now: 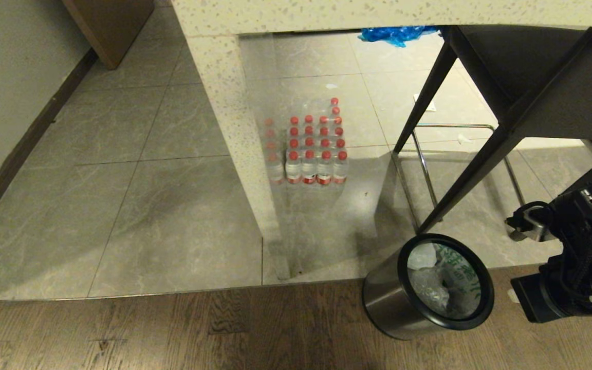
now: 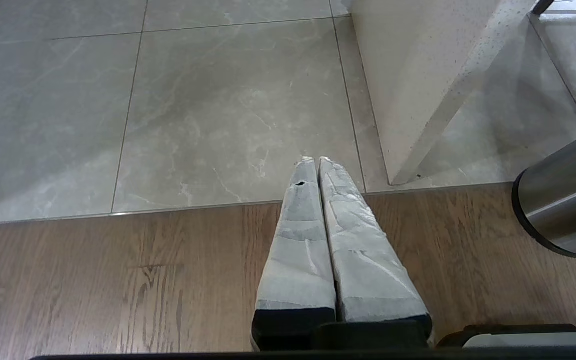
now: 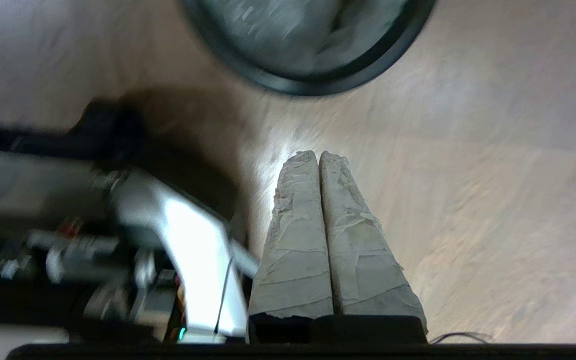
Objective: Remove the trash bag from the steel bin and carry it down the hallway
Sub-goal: Place the outer trash can on the ground
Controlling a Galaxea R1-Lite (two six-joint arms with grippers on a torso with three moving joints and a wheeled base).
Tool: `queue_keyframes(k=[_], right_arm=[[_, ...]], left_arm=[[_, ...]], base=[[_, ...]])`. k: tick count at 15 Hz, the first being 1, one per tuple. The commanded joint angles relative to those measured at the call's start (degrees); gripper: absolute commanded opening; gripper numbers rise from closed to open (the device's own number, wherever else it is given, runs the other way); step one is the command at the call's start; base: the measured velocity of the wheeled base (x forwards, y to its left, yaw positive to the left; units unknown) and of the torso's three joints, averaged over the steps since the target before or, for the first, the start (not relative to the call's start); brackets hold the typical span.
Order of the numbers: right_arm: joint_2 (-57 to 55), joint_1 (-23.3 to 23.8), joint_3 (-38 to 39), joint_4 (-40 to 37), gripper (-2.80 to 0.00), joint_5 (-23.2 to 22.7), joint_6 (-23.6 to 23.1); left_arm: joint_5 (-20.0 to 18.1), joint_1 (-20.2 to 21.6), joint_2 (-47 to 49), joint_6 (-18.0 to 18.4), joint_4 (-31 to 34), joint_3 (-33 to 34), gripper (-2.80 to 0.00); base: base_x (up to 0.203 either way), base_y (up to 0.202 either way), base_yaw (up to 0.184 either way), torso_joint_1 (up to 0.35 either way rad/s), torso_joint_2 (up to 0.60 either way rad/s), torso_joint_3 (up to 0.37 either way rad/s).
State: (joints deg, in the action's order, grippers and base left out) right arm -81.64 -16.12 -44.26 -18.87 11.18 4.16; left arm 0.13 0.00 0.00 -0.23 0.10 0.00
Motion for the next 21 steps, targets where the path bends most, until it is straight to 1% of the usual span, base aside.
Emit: queue_keyframes(k=[1, 4, 6, 7, 10, 11, 13, 14, 19, 20, 21], right_arm=[[-2.01, -0.16, -0.06, 1.85, -2.8, 0.35, 0.21], [-6.77, -0.31, 1.34, 5.0, -2.8, 0.35, 0.15], [-11.69, -0.38, 0.21, 7.27, -2.8, 0.24, 0.22], [-14.76, -0.79, -0.65, 10.3, -2.8, 0.23, 0.38], [-24.03, -2.54, -2.83, 23.11, -2.8, 0.12, 2.22], [-26.35, -2.92, -4.31, 25.48, -2.8, -0.43, 3.13], [-30.38, -3.7, -9.13, 27.28, -2.8, -3.43, 5.57], [-32.12, -3.95, -10.29, 27.52, -2.8, -4.0, 5.92], [-37.55, -4.1, -11.8, 29.35, -2.8, -4.24, 5.83], [-38.67, -4.1, -12.65, 29.43, 0.0, -3.85, 5.79], [-39.38, -4.1, -13.8, 29.28, 0.0, -3.55, 5.78]], left_arm=[[0.04, 0.0, 0.02, -0.03, -0.01, 0.09, -2.8], [0.04, 0.0, 0.0, -0.08, -0.01, 0.0, -2.8], [0.04, 0.0, 0.09, -0.03, -0.01, 0.09, -2.8], [0.04, 0.0, 0.09, -0.03, -0.01, 0.09, -2.8], [0.04, 0.0, 0.07, -0.03, -0.01, 0.09, -2.8], [0.04, 0.0, 0.09, -0.03, -0.01, 0.09, -2.8], [0.04, 0.0, 0.02, -0.06, -0.01, 0.09, -2.8], [0.04, 0.0, 0.08, -0.03, -0.01, 0.09, -2.8], [0.04, 0.0, 0.07, -0.03, -0.01, 0.09, -2.8], [0.04, 0.0, 0.09, -0.03, -0.01, 0.09, -2.8], [0.04, 0.0, 0.09, -0.03, -0.01, 0.0, -2.8]], base=[[0.0, 0.0, 0.0, 0.0, 0.0, 0.0], [0.0, 0.0, 0.0, 0.0, 0.0, 0.0], [0.0, 0.0, 0.0, 0.0, 0.0, 0.0], [0.0, 0.0, 0.0, 0.0, 0.0, 0.0], [0.0, 0.0, 0.0, 0.0, 0.0, 0.0], [0.0, 0.0, 0.0, 0.0, 0.0, 0.0], [0.0, 0.0, 0.0, 0.0, 0.0, 0.0], [0.0, 0.0, 0.0, 0.0, 0.0, 0.0], [0.0, 0.0, 0.0, 0.0, 0.0, 0.0], [0.0, 0.0, 0.0, 0.0, 0.0, 0.0], [0.0, 0.0, 0.0, 0.0, 0.0, 0.0]])
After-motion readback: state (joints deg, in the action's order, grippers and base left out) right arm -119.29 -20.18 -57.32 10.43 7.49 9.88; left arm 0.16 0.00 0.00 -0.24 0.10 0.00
